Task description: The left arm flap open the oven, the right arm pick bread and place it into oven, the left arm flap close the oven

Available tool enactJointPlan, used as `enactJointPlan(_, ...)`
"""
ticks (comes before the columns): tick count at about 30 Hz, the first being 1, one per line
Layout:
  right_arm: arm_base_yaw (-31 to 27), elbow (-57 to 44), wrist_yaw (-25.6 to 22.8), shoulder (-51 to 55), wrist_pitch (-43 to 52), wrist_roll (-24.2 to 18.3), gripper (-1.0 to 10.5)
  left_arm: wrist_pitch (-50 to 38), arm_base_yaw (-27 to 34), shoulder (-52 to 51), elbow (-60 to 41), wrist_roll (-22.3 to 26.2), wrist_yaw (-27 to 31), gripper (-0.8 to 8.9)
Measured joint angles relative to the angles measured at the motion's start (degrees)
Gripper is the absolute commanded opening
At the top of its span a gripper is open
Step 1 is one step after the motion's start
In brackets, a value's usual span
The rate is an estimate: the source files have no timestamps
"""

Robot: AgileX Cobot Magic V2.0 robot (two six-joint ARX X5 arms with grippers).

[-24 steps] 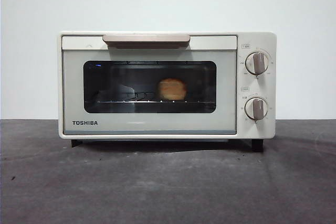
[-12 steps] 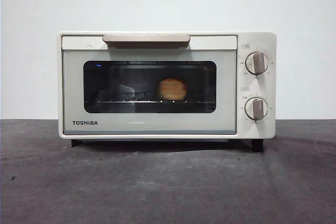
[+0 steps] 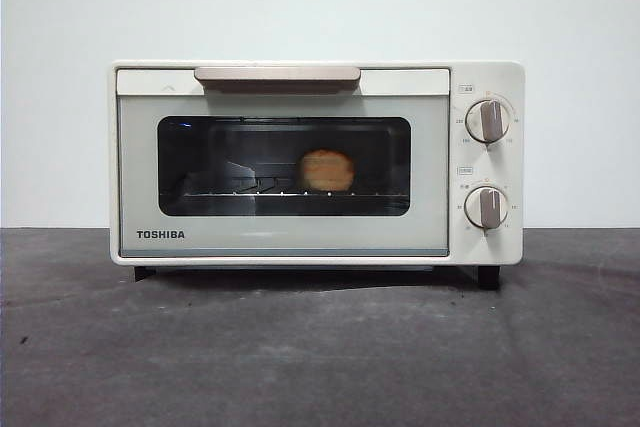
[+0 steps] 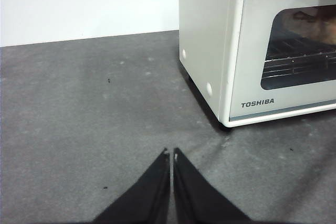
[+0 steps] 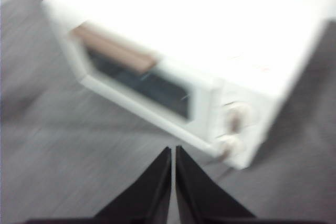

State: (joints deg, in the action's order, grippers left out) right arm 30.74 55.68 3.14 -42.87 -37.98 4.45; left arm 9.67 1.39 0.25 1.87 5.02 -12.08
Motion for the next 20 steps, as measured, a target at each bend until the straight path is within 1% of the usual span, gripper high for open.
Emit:
enactJointPlan(3,-7.4,-4.1,0.5,3.9,4.7,-0.2,0.1,0.0,0.0,0.0,0.0,0.0,0.0,0.2)
enactJointPlan(6,-14.6,-11.0,3.0,9.2,11.2,-1.4,0.1,0.0,0.0,0.0,0.0,0.0,0.0,0.2)
enactJointPlan(10,-21.9,-21.9,6.2,16.9,22.0,-3.8,0.1,0.0,0.0,0.0,0.0,0.0,0.0,0.19)
enactJointPlan(13,-25.7,-29.7,6.3,22.5,28.1,-5.2,0.1,0.0,0.0,0.0,0.0,0.0,0.0,0.2)
enactJointPlan(15,-27.2,-33.9,6.3,25.5,30.6,-5.7,0.1,0.0,0.0,0.0,0.0,0.0,0.0,0.2)
enactJointPlan(20,-29.4,-43.2,5.8,32.9,35.3,-6.1,0.1,0.0,0.0,0.0,0.0,0.0,0.0,0.19)
